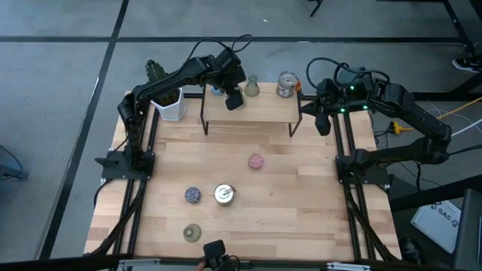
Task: Pick & Place candle stick holders
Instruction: Put the top green glass candle holder aligned with the green glass candle holder on the shelf
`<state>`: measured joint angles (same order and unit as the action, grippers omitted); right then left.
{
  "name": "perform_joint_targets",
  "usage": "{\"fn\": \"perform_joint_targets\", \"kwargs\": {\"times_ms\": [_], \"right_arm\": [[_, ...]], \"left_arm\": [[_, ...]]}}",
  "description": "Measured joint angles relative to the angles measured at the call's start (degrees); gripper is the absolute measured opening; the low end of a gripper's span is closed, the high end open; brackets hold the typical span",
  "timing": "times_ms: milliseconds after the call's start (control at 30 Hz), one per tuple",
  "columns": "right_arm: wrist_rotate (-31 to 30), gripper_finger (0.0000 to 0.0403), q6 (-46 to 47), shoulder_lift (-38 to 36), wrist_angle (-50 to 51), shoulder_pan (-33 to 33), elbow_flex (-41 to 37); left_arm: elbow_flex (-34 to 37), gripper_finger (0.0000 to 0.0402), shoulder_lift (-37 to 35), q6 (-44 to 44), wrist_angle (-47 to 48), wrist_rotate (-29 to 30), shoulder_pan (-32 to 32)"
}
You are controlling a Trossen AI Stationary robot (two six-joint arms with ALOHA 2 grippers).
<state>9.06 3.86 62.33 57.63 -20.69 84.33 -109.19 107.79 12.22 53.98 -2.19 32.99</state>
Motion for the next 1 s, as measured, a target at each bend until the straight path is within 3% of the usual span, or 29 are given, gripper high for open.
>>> {"fn": "perform_joint_targets", "kwargs": {"times_ms": [333,733,1000], "right_arm": [[0.0,0.0001,0.0,0.01,0.0,0.0,-0.02],[0.02,0.0001,-0.02,0.02,0.0,0.0,-0.02],[0.02,0.0001,-0.02,0.02,0.0,0.0,-0.02]], "left_arm": [[0.0,0.0205,0.02,0.53,-0.04,0.1,0.0],[-0.06,0.0263,-0.01,0.57,0.07,1.04,0.0],[-5.83,0.0261,-0.07,2.14,4.52,1.05,0.0]]}}
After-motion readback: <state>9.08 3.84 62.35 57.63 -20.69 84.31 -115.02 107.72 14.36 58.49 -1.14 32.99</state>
